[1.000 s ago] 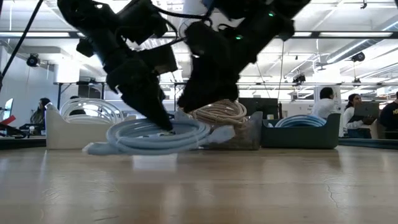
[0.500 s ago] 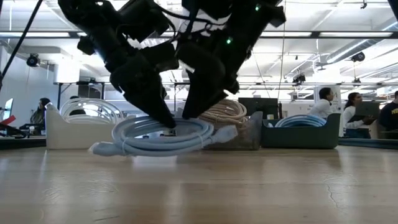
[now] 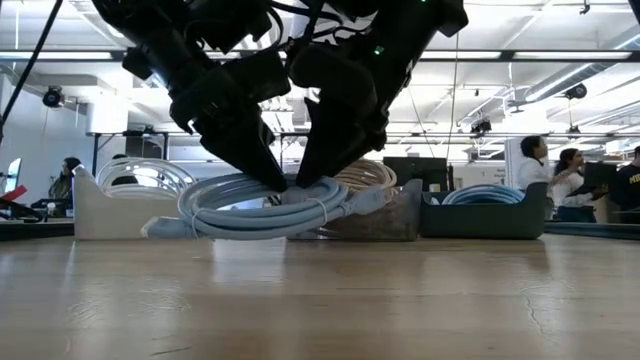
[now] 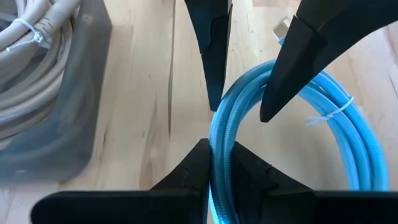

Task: Sort HDMI cables
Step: Put the top blue HDMI cable into the blue bin

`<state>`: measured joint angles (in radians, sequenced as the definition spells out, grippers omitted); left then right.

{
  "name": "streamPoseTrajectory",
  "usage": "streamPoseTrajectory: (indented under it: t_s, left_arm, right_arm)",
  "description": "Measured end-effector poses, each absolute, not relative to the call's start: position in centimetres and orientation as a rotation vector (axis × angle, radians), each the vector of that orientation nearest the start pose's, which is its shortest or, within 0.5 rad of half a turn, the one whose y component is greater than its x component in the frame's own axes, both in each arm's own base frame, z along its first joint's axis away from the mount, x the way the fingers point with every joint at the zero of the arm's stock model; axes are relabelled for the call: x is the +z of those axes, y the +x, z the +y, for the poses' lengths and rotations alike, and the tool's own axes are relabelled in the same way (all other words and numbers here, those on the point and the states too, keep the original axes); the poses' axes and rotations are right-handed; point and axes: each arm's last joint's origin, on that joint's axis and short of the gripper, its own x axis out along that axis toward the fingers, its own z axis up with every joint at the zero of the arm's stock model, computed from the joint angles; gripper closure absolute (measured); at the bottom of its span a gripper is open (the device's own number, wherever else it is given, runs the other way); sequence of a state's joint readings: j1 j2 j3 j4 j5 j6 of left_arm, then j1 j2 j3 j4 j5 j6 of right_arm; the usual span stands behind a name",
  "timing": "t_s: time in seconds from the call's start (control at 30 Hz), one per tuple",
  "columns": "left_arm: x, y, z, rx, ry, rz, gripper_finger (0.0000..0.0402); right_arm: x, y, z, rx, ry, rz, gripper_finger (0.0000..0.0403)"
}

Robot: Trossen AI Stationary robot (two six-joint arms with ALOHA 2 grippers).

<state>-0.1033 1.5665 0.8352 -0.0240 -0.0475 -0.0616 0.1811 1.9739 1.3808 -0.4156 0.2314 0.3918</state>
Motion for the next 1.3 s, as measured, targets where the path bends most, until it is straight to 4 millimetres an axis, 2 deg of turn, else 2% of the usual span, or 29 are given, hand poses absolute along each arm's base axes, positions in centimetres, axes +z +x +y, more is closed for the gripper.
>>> streamPoseTrajectory:
  t_s: [0.37,0.7,0.93,1.13,1.3]
  left_arm:
    - [20.1,30.7,-4.0,-0.054,0.016,0.658,0.0356]
    - [20.3,30.6,-4.0,-0.021,-0.012,0.647,0.0350]
    - [20.3,30.6,-4.0,-0.019,-0.013,0.649,0.0347]
    - [20.3,30.5,-3.9,-0.010,-0.009,0.656,0.0342]
    - [20.1,30.5,-3.9,-0.014,-0.009,0.666,0.0340]
  right_arm:
    - [17.8,40.6,6.9,-0.236,0.153,0.949,0.0297]
    - [17.7,40.5,6.8,-0.240,0.136,0.957,0.0381]
    - [17.6,40.2,6.8,-0.249,0.134,0.991,0.0380]
    - [17.4,39.5,6.6,-0.335,0.185,1.046,0.0380]
    - [17.3,37.8,6.8,-0.395,0.182,1.177,0.0381]
